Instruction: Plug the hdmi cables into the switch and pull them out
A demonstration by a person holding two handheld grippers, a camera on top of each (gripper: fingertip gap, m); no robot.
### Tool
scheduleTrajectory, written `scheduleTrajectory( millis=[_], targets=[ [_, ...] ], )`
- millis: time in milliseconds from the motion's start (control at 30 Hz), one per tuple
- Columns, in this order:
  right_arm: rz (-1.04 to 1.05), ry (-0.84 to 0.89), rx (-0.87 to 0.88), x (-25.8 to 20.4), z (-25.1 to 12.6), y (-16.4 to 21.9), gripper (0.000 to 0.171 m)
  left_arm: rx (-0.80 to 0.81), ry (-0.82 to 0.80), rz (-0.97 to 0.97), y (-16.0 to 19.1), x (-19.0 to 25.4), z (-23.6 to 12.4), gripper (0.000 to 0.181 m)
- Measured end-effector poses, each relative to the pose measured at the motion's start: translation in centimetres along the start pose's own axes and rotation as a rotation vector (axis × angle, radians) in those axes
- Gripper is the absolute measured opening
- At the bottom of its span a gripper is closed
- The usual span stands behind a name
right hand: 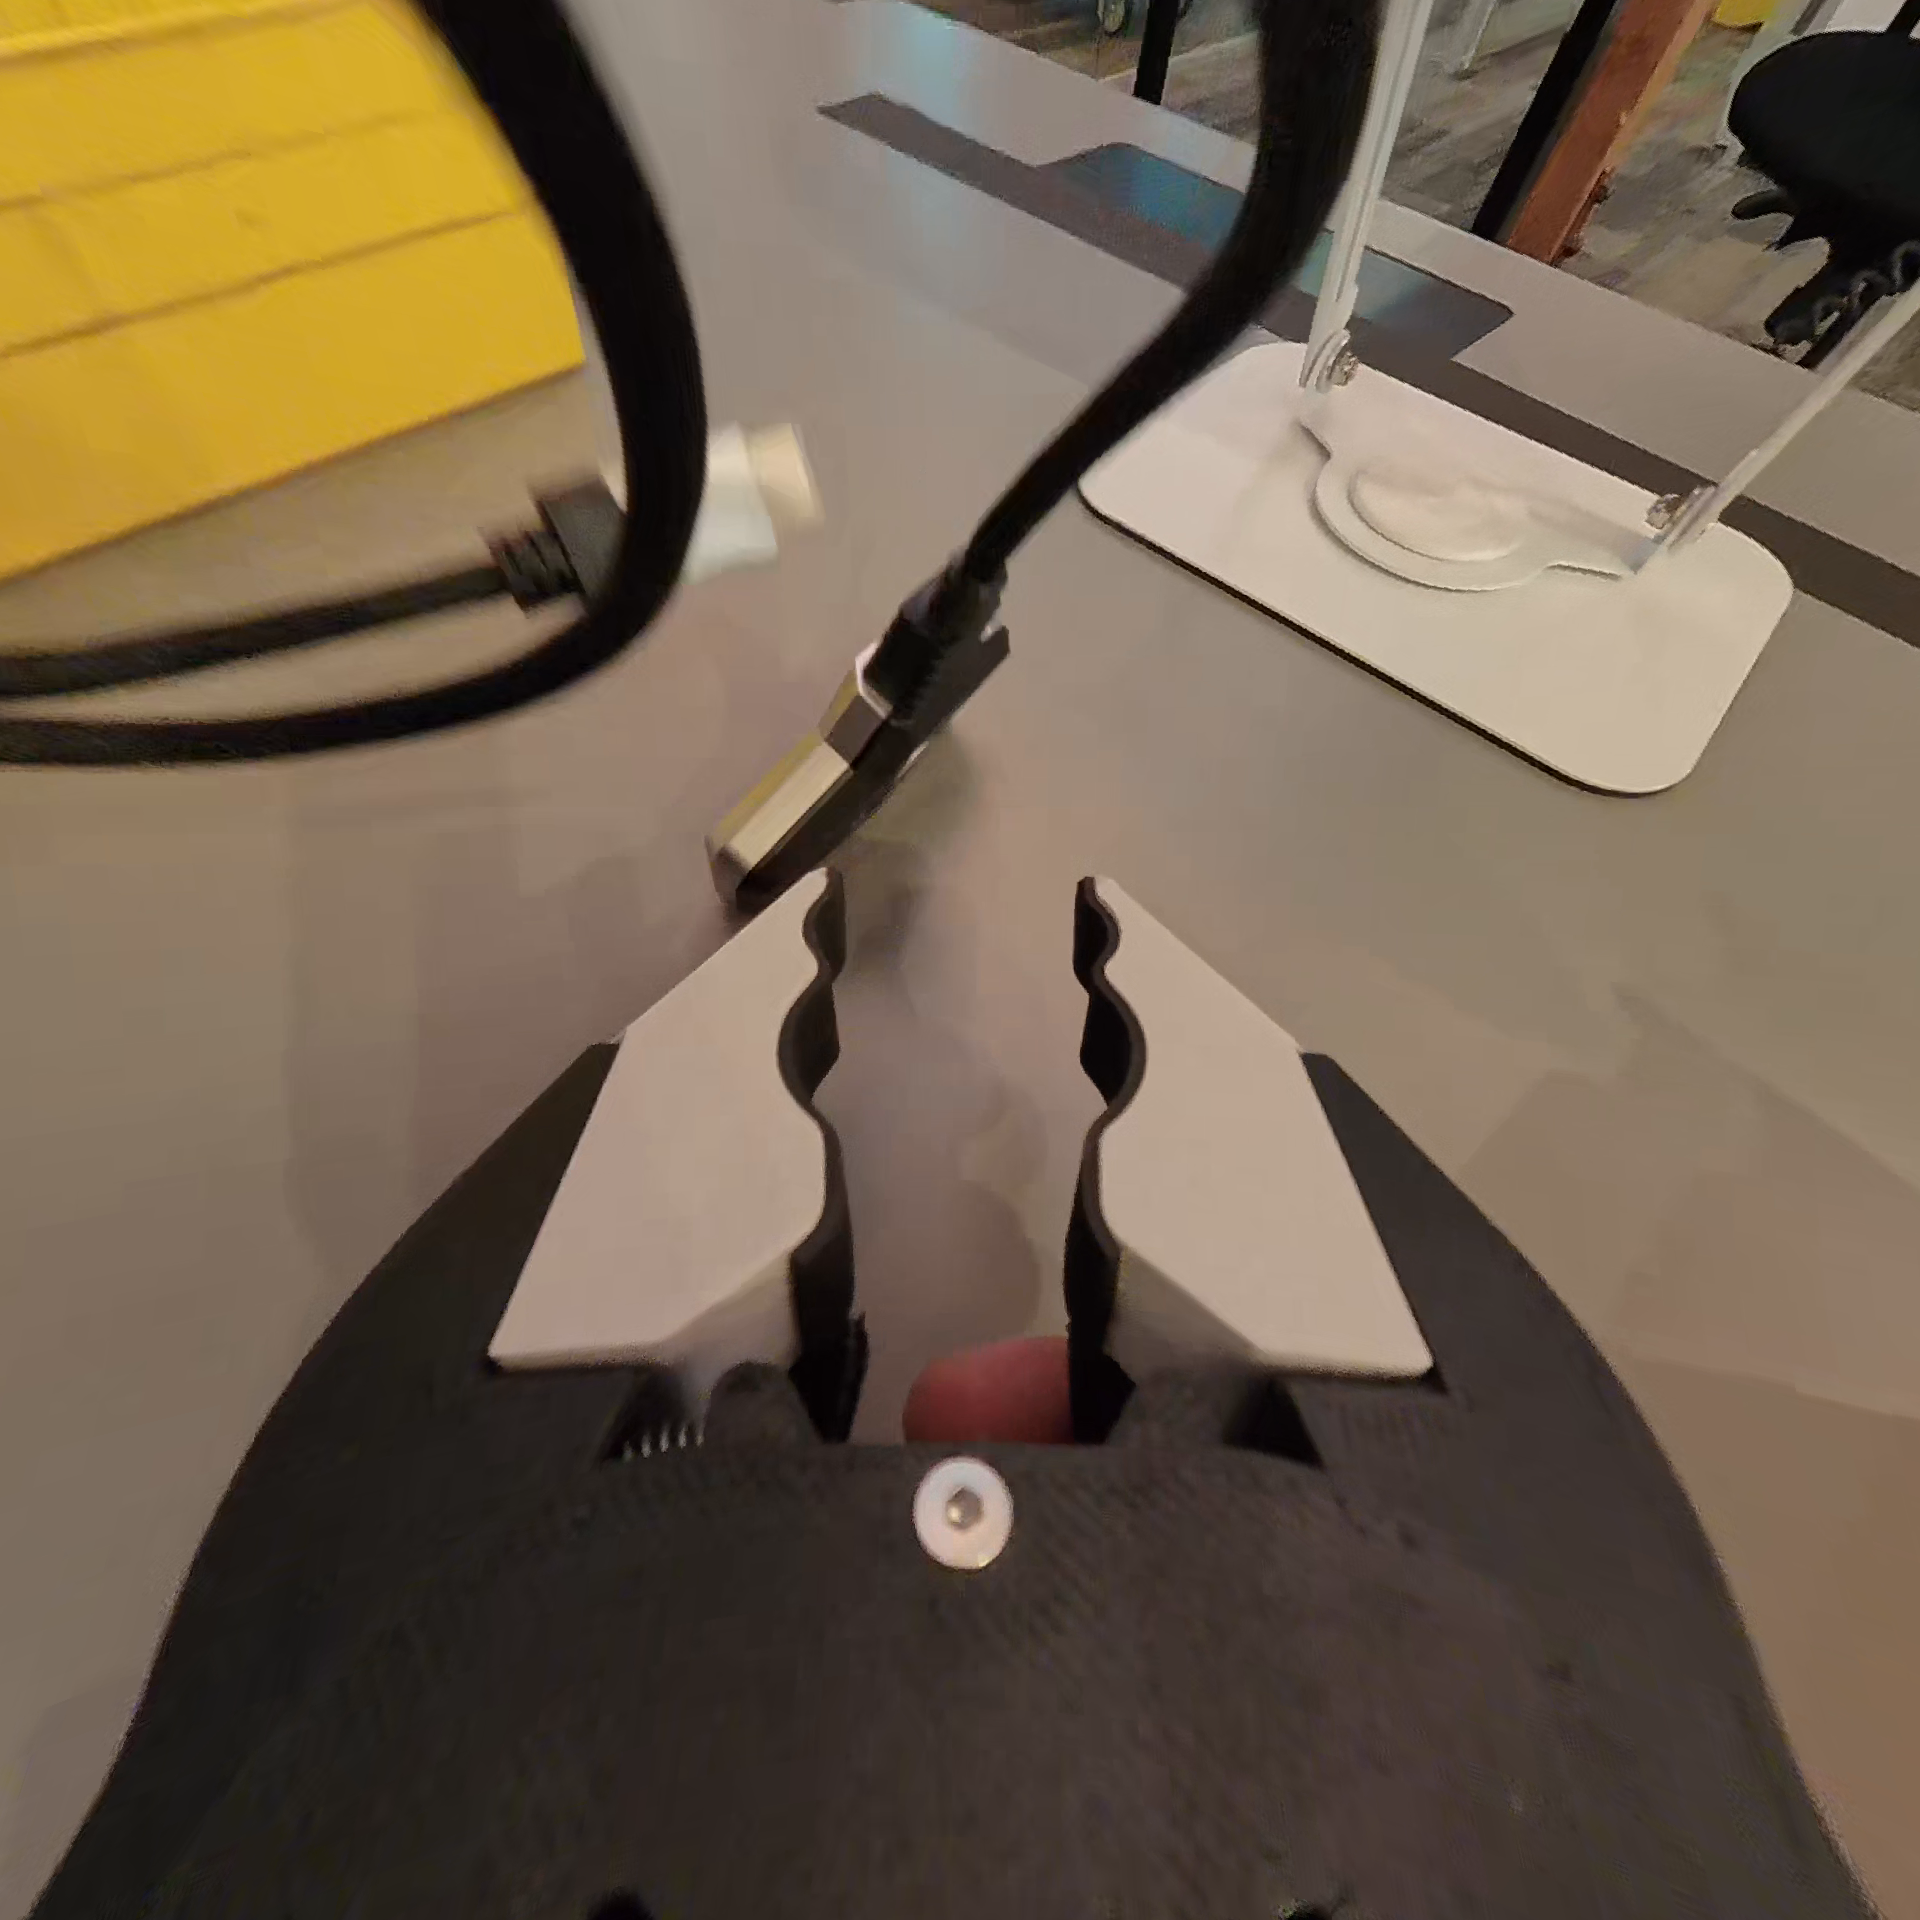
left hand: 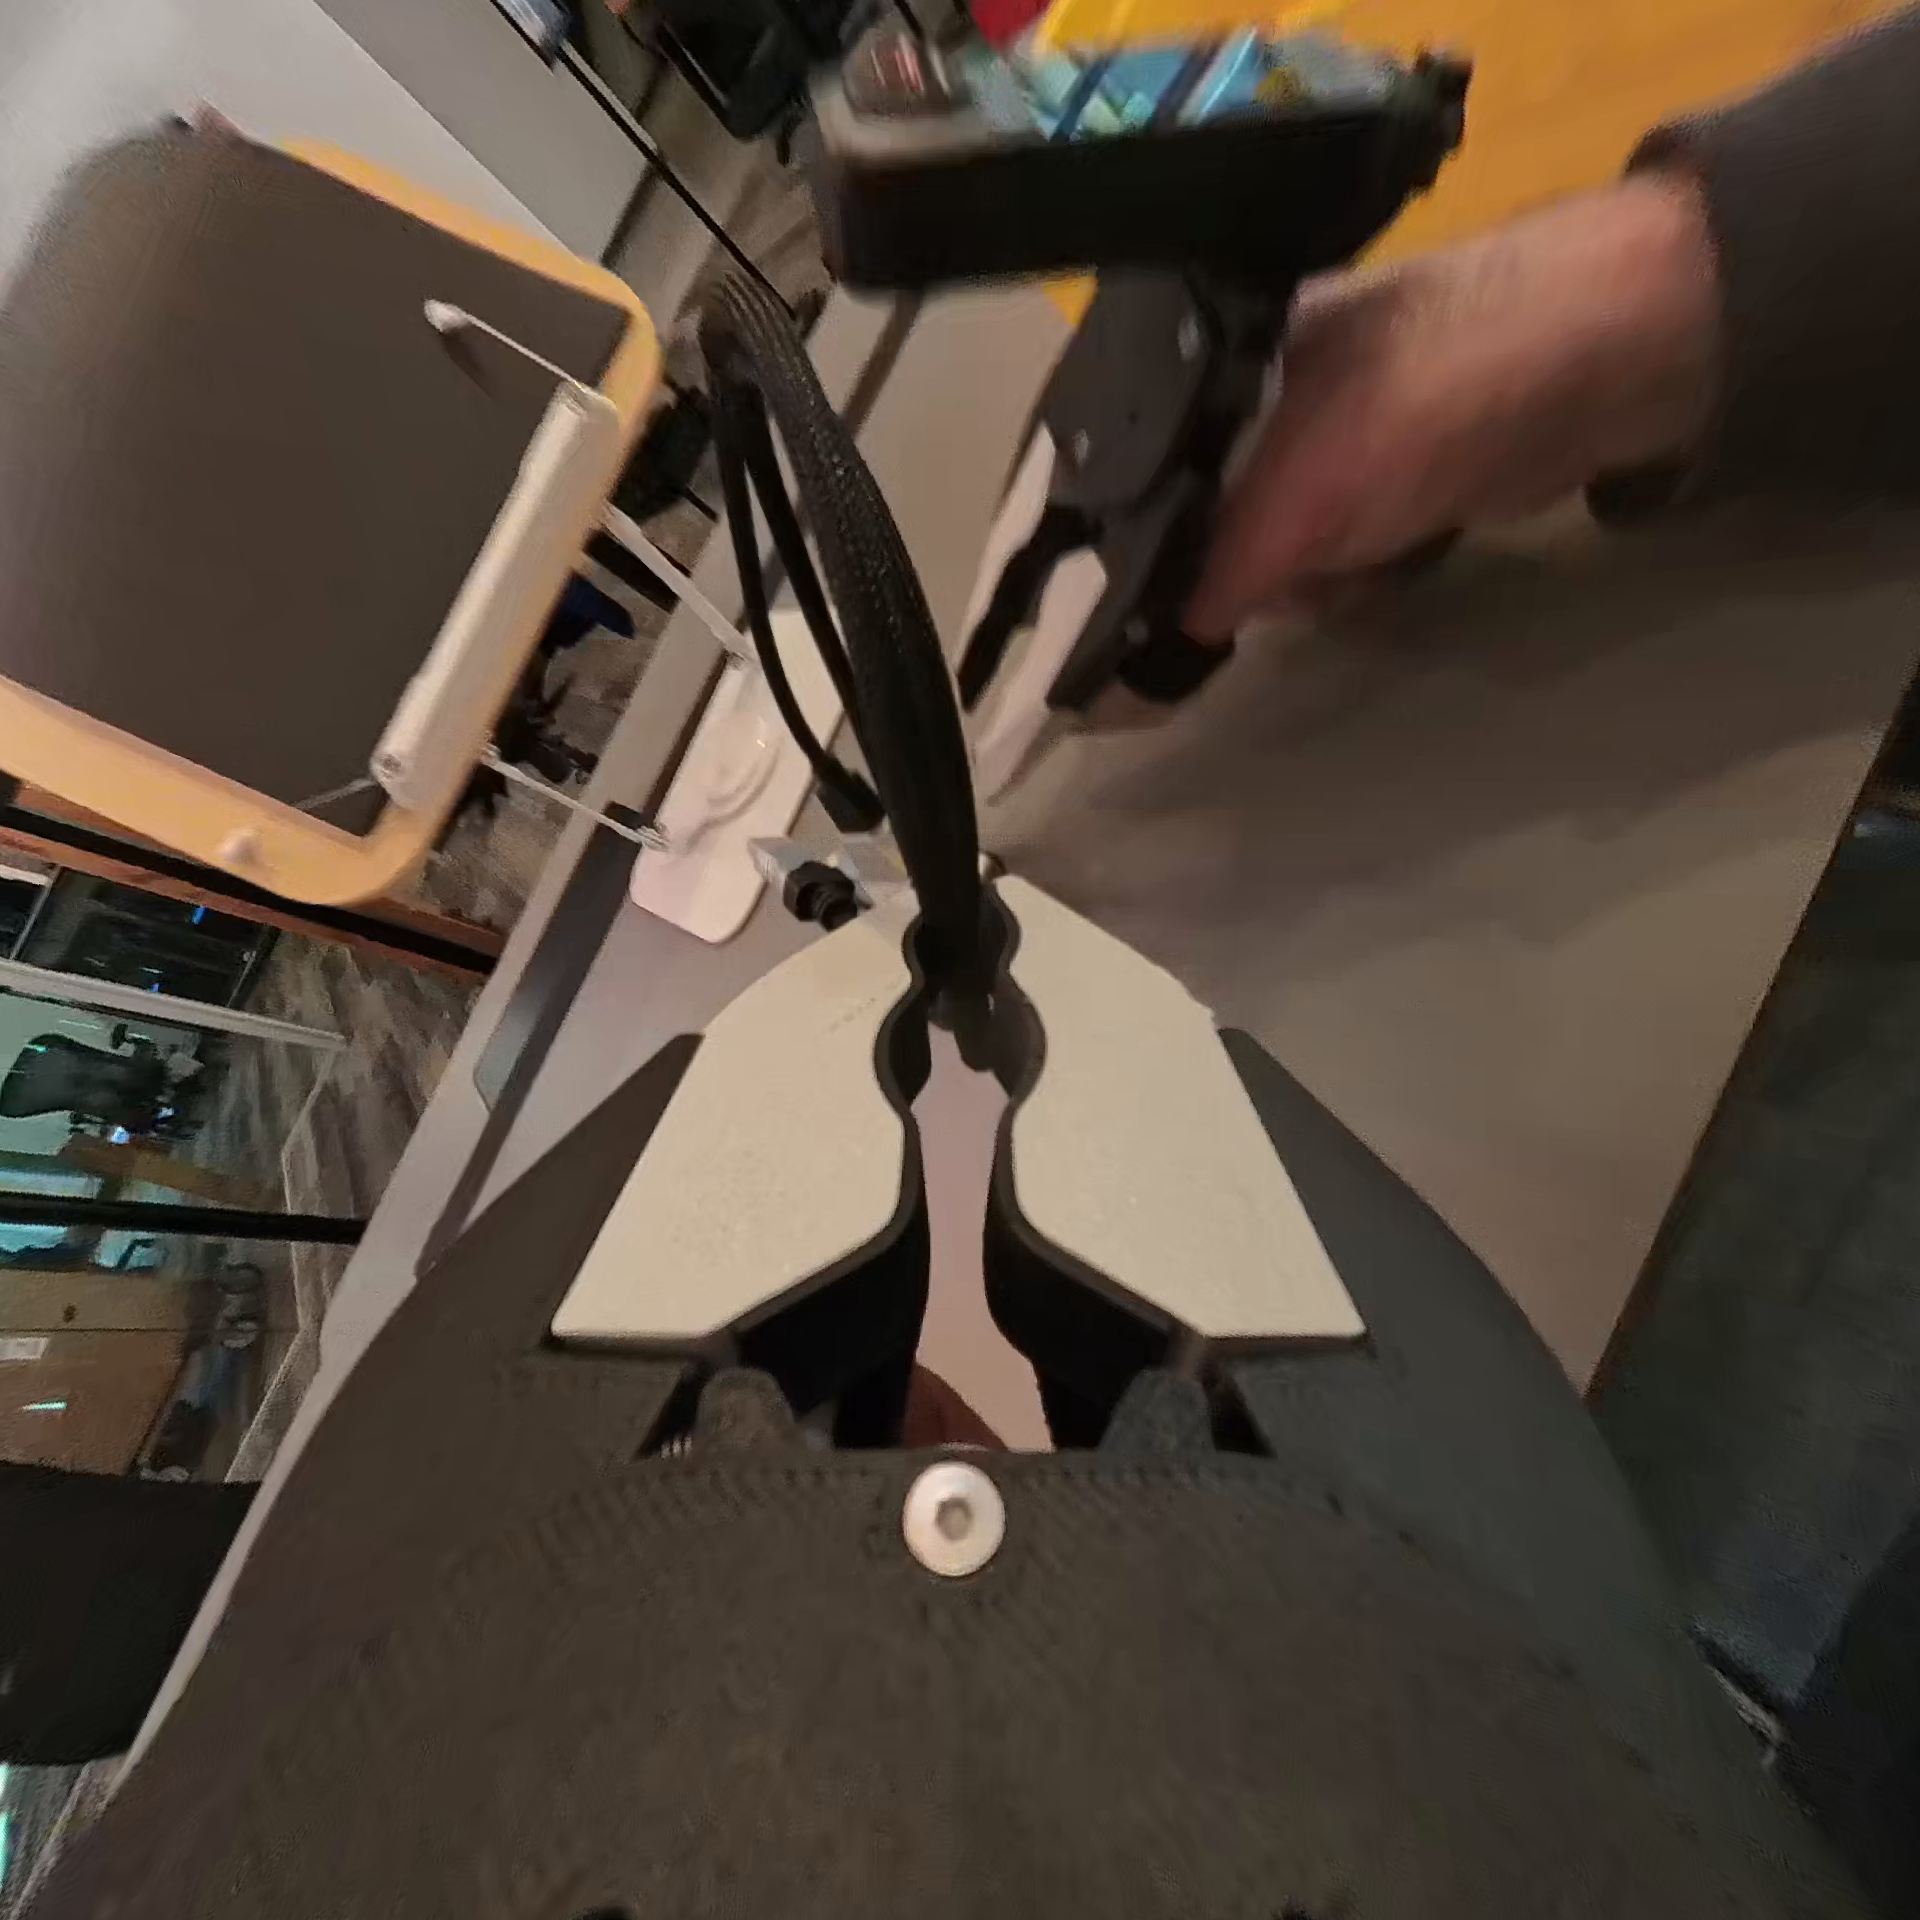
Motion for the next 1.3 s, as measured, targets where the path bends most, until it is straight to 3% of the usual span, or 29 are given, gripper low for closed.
scheduleTrajectory(
  millis=[200, 400, 567, 733, 867, 1000, 1067, 1167, 1300],
  targets=[
    [0.097, -0.003, 0.072, 1.2, -1.7, -0.5, 0.041, -0.051, 0.039, -0.016, 3.8, 1.2, 1.8, 0.006],
    [0.088, 0.024, 0.006, 1.2, -2.4, 1.5, 0.048, -0.132, 0.048, 0.032, 7.0, 1.4, 3.0, 0.006],
    [-0.019, 0.141, -0.065, 1.6, -3.6, 3.0, 0.055, -0.197, 0.045, 0.087, 9.2, 1.6, 3.8, 0.007],
    [-0.199, 0.334, -0.104, 3.6, -6.2, 1.9, 0.042, -0.245, 0.057, 0.121, 10.6, 2.0, 4.4, 0.009],
    [-0.155, 0.201, 0.041, 1.2, -6.5, -1.4, 0.041, -0.244, 0.097, 0.103, 10.7, 2.6, 4.7, 0.011],
    [-0.192, 0.125, 0.051, -0.6, -4.7, -2.4, 0.044, -0.249, 0.115, 0.154, 10.1, 3.8, 5.5, 0.012],
    [-0.204, 0.09, 0.06, -1.5, -3.9, -2.4, 0.044, -0.289, 0.158, 0.178, 10.4, 4.7, 5.9, 0.024],
    [-0.233, 0.077, 0.02, -2.0, -2.8, -1.3, 0.044, -0.288, 0.24, 0.083, 10.0, 5.3, 5.8, 0.064],
    [-0.252, 0.08, -0.018, -1.9, -2.1, 0.4, 0.043, -0.25, 0.269, 0.031, 8.6, 4.2, 3.7, 0.081]
  ],
)
Point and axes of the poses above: each gripper's, where its closed fingertips meet, z out along the fingers, y out of its underside, x = y × z across the jaws, the point moved 1 cm from there along -z, back along the fingers
